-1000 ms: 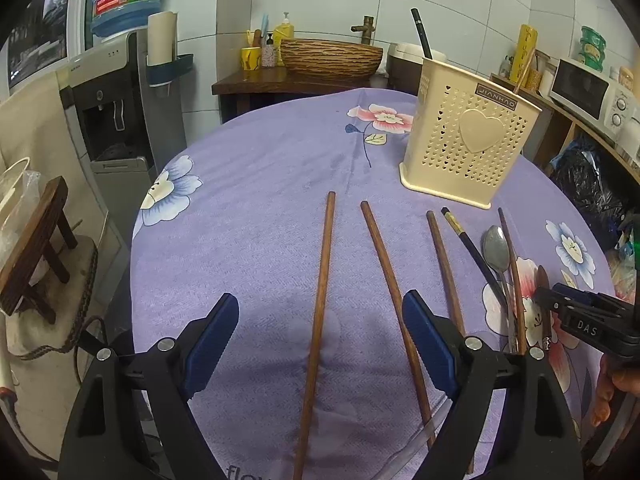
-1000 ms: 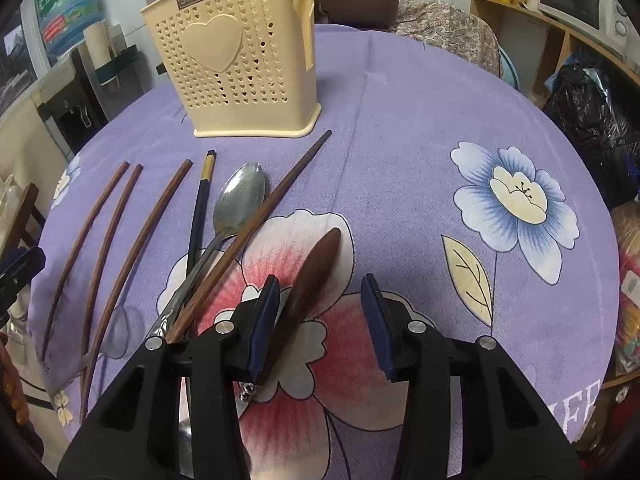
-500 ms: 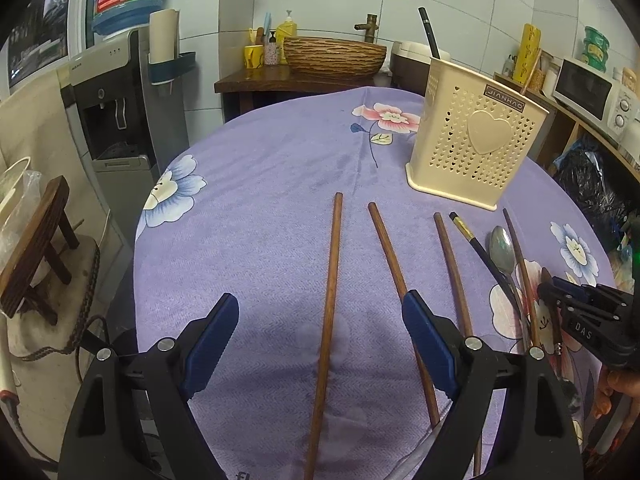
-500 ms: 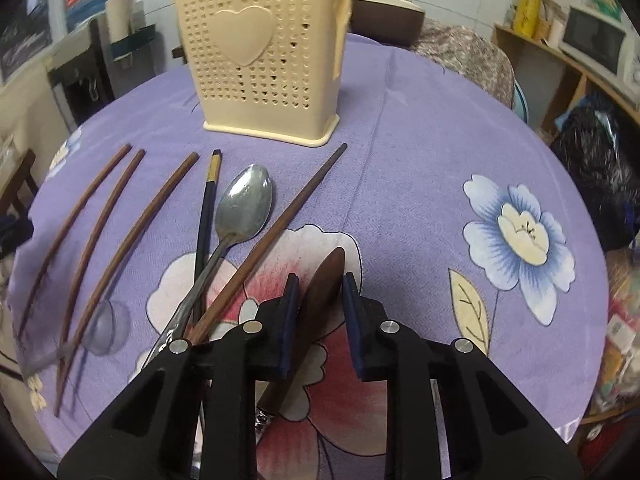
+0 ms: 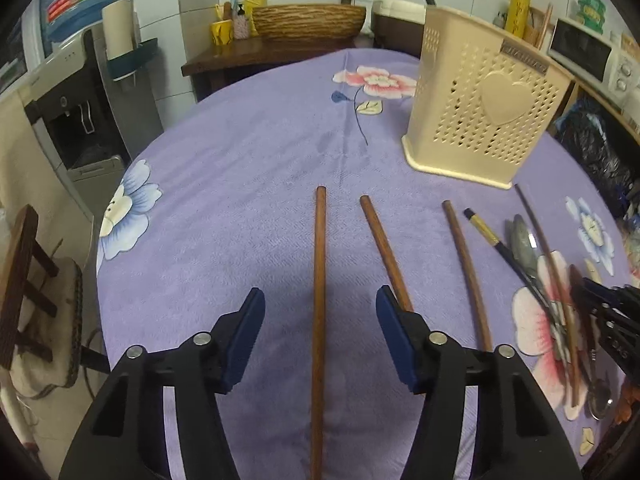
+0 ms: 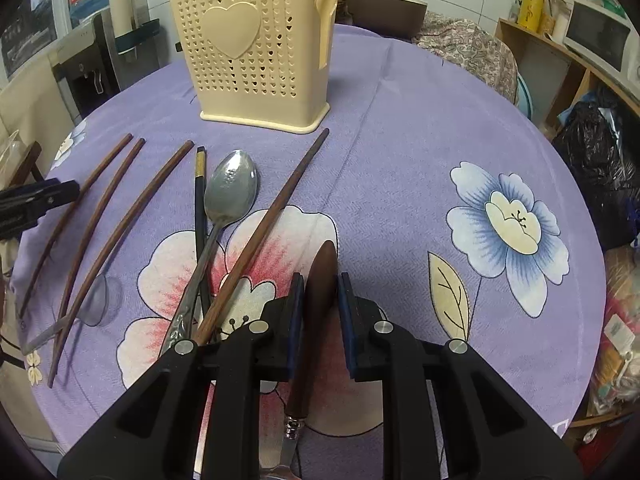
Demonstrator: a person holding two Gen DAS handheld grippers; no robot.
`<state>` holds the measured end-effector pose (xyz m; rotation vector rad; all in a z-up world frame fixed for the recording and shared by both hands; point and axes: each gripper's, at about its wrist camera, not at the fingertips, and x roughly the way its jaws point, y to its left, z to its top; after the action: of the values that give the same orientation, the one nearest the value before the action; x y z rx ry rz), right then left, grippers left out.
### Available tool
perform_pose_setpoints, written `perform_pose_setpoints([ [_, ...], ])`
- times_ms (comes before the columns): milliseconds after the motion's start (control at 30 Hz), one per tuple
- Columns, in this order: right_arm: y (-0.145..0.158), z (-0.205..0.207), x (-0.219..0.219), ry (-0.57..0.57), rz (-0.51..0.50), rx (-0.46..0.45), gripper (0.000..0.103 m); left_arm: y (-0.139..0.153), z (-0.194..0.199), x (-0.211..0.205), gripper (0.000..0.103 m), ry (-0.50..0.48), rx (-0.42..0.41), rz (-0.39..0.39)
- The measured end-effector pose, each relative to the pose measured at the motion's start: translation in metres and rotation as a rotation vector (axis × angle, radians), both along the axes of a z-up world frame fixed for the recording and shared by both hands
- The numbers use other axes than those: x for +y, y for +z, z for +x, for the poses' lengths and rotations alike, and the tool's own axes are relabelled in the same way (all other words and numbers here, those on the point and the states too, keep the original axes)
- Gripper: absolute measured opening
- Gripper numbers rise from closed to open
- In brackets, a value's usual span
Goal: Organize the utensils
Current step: 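Grasp a brown chopstick with left tool while right tool grasps wooden-handled spoon, then lift chopstick and wooden-handled spoon and carry both above the holder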
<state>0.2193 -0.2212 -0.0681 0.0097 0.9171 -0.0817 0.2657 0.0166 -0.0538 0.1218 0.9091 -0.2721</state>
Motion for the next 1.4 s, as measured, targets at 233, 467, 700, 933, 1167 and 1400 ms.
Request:
perform_pose_setpoints([
  [233, 0.000, 0.003, -0.001, -0.003, 0.005, 0.004, 0.018, -0.011, 0.031, -0.005, 0.035, 0.024, 0.050, 0.012],
  [467, 0.001, 0.007, -0.004, 0.000, 0.021, 0.017, 0.018, -0.011, 0.058, -0.022, 0.018, 0.034, 0.046, 0.054],
  [700, 0.000, 0.006, -0.011, 0.012, 0.062, 0.001, 0.017, -0.010, 0.064, -0.035, 0.008, 0.041, 0.023, 0.088],
  [933, 0.010, -0.006, -0.029, 0.017, 0.121, -0.045, 0.017, 0.011, 0.054, -0.024, 0.008, 0.069, -0.038, -0.004],
  [1167, 0.043, -0.033, -0.065, -0.024, 0.189, -0.144, 0.017, 0.073, 0.013, -0.004, 0.008, 0.067, -0.194, -0.138],
  [1400, 0.092, -0.058, -0.070, -0.006, 0.173, -0.294, 0.016, 0.132, -0.028, 0.005, 0.008, 0.058, -0.354, -0.229],
])
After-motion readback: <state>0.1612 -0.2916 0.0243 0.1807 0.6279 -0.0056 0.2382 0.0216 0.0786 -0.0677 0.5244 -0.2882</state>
